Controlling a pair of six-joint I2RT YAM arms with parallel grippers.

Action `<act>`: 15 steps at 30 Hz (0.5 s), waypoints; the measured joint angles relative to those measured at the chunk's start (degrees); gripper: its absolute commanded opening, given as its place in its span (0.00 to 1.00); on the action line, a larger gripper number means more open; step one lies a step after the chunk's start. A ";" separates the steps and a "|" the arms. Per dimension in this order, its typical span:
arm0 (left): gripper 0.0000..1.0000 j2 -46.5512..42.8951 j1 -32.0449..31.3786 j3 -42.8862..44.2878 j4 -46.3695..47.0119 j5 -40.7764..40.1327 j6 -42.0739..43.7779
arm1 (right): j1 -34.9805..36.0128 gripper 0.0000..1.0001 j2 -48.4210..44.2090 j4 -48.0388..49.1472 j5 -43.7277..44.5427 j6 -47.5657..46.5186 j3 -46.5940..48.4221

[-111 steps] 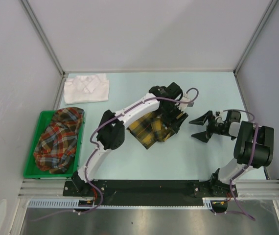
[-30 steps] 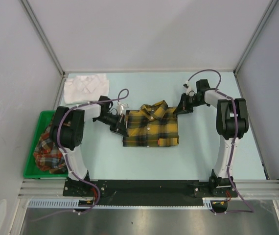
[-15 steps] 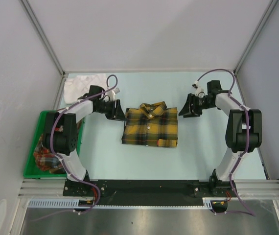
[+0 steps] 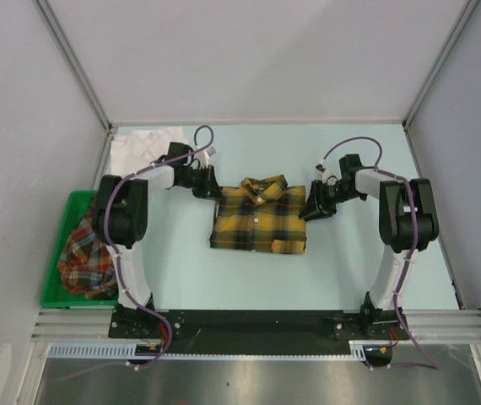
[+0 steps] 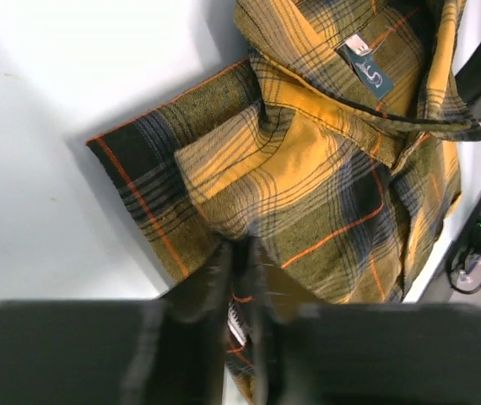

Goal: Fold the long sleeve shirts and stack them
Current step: Fold the shirt

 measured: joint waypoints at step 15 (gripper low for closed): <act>0.15 -6.47 2.23 -4.24 1.55 -2.69 -1.25 | -0.39 0.33 1.64 -1.05 2.32 -3.06 5.92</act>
